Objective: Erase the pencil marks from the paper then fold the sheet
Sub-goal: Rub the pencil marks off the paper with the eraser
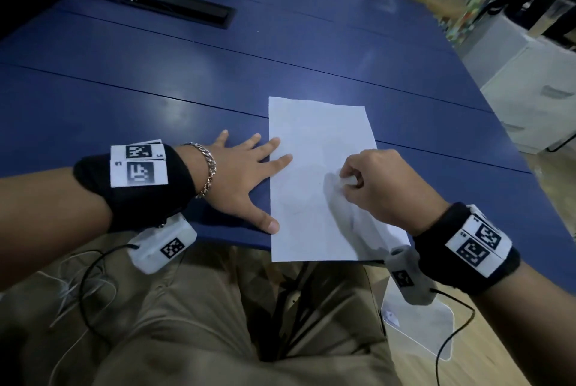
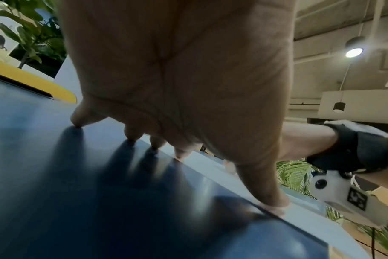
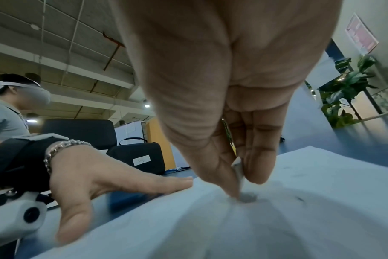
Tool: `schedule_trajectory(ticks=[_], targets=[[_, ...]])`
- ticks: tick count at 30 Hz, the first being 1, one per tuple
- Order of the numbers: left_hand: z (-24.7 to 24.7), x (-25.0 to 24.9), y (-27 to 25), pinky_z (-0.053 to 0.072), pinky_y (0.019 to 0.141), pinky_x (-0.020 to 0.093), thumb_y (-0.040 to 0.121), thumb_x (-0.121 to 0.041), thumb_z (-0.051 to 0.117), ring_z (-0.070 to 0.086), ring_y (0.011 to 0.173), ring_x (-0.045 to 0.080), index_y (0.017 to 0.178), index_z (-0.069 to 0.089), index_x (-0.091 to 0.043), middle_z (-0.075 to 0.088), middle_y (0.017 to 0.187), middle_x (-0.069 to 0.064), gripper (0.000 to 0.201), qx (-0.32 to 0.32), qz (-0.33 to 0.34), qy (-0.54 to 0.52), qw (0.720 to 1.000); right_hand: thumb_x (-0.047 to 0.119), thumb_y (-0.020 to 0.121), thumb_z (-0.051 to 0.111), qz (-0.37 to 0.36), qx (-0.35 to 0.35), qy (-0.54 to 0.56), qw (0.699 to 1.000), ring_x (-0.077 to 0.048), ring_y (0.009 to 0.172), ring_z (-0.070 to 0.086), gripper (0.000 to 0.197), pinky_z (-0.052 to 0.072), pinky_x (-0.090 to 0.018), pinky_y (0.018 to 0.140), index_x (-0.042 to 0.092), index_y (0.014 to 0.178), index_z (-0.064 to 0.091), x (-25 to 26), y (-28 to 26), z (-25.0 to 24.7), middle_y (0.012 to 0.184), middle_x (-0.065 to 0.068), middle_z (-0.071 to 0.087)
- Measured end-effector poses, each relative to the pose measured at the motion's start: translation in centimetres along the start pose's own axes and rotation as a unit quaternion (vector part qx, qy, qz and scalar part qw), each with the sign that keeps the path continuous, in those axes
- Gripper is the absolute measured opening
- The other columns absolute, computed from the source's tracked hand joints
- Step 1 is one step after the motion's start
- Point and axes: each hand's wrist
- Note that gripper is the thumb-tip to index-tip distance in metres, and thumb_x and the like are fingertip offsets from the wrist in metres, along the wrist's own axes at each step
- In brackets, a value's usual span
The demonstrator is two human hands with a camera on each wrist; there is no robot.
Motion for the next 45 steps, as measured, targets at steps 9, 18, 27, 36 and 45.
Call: schedule_trajectory(ticks=[9, 18, 27, 36, 45], targets=[[0.7, -0.4, 0.8, -0.008, 0.108, 0.086, 0.042, -0.113, 0.039, -0.03, 0.155, 0.022, 0.153, -0.03, -0.05, -0.039, 0.163, -0.017, 0.146, -0.008, -0.034, -0.022, 0.999, 0.021, 0.084, 0.069, -0.095, 0.02, 0.062, 0.993, -0.013, 0.08, 0.065, 0.018, 0.051, -0.025, 0.075, 0.022, 0.102, 0.075, 5.0, 1.6, 0.1, 0.086, 0.007, 0.072], [0.5, -0.6, 0.9, -0.013, 0.102, 0.089, 0.031, -0.114, 0.04, -0.031, 0.153, 0.036, 0.148, -0.033, -0.057, -0.042, 0.159, -0.024, 0.149, -0.004, -0.05, -0.035, 0.998, 0.021, 0.083, 0.068, -0.149, 0.027, 0.03, 0.988, -0.016, 0.073, 0.054, 0.012, 0.045, -0.03, 0.067, 0.02, 0.095, 0.071, 7.3, 1.0, 1.3, 0.084, 0.003, 0.065], [0.4, -0.7, 0.8, -0.016, 0.099, 0.089, 0.034, -0.112, 0.046, -0.033, 0.152, 0.036, 0.149, -0.031, -0.058, -0.043, 0.158, -0.024, 0.148, 0.004, -0.054, -0.034, 0.998, 0.017, 0.082, 0.066, -0.134, 0.022, 0.015, 0.991, -0.02, 0.075, 0.058, 0.014, 0.046, -0.031, 0.068, 0.017, 0.096, 0.072, 7.7, 1.5, 1.1, 0.084, 0.003, 0.062], [0.5, -0.7, 0.9, -0.014, 0.101, 0.089, 0.032, -0.114, 0.04, -0.034, 0.152, 0.036, 0.139, -0.042, -0.059, -0.048, 0.154, -0.025, 0.145, 0.009, -0.056, -0.023, 0.998, 0.019, 0.082, 0.066, -0.112, 0.014, 0.02, 0.993, -0.019, 0.077, 0.058, 0.016, 0.045, -0.03, 0.069, 0.02, 0.097, 0.071, 6.3, 2.2, 0.9, 0.085, 0.004, 0.063], [0.3, -0.7, 0.9, -0.013, 0.101, 0.089, 0.032, -0.115, 0.039, -0.036, 0.151, 0.034, 0.144, -0.038, -0.058, -0.049, 0.153, -0.025, 0.148, 0.019, -0.059, -0.021, 0.998, 0.015, 0.083, 0.064, -0.111, 0.023, 0.001, 0.994, -0.025, 0.085, 0.062, 0.02, 0.049, -0.031, 0.073, 0.016, 0.102, 0.072, 6.3, 2.9, 0.2, 0.096, -0.003, 0.069]])
Point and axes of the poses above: each hand's wrist, its own y-axis towards the middle knuckle, its own z-axis out of the palm, x = y × z
